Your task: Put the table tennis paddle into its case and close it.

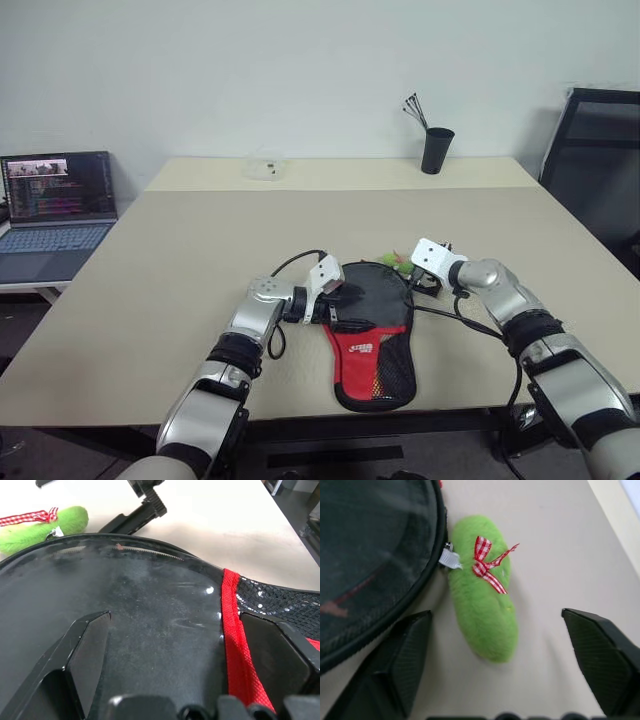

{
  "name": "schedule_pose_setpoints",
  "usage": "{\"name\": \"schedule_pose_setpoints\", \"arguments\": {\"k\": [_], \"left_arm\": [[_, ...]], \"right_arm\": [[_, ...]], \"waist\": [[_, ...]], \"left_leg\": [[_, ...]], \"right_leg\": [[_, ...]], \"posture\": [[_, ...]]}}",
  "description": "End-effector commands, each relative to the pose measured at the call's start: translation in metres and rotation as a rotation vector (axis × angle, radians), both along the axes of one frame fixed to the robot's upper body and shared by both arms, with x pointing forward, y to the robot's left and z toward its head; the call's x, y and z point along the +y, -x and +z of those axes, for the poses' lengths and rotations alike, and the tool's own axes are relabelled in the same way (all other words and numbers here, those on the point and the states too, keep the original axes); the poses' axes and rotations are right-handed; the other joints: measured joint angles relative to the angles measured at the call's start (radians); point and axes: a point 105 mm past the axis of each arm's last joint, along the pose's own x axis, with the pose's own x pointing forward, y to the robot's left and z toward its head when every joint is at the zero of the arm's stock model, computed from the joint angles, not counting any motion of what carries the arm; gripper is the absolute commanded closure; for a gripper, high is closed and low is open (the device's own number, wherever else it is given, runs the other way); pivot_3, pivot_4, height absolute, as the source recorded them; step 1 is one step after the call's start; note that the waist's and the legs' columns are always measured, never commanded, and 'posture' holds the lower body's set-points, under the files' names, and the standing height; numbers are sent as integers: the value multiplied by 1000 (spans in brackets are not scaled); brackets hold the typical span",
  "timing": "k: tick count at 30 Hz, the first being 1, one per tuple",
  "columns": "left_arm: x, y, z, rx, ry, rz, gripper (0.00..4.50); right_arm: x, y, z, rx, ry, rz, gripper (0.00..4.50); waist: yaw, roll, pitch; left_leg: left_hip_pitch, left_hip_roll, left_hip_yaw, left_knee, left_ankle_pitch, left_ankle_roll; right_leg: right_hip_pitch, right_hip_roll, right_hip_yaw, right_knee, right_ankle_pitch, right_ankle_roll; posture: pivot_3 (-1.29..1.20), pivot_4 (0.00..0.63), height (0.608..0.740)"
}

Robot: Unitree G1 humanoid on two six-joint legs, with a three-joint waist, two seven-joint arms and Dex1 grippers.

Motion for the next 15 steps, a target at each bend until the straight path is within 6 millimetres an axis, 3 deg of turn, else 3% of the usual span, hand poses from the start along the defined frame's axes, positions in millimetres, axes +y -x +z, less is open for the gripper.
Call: {"name": "schedule_pose_setpoints", "arguments": {"k": [1,9,15], "left_arm": [[-5,-6,17,-50,32,-2,0],[-13,-6,-6,-2,-11,5,0],[-7,1,-35,40,-99,-13,0]], "right_arm": [[7,-3,7,-11,-26,15,1652],[11,-2,1,17,-17,19,4422],[-3,0,8,7,8,-1,4467]], "waist": [[0,0,0],[2,0,0],[3,2,-1]], "left_leg": [[0,0,0,0,0,0],[0,0,0,0,0,0],[0,0,1,0,0,0]], "right_leg": [[0,0,0,0,0,0],[0,0,1,0,0,0],[0,0,1,0,0,0]], "posture": [[0,150,740],[0,150,740],[0,150,740]]}}
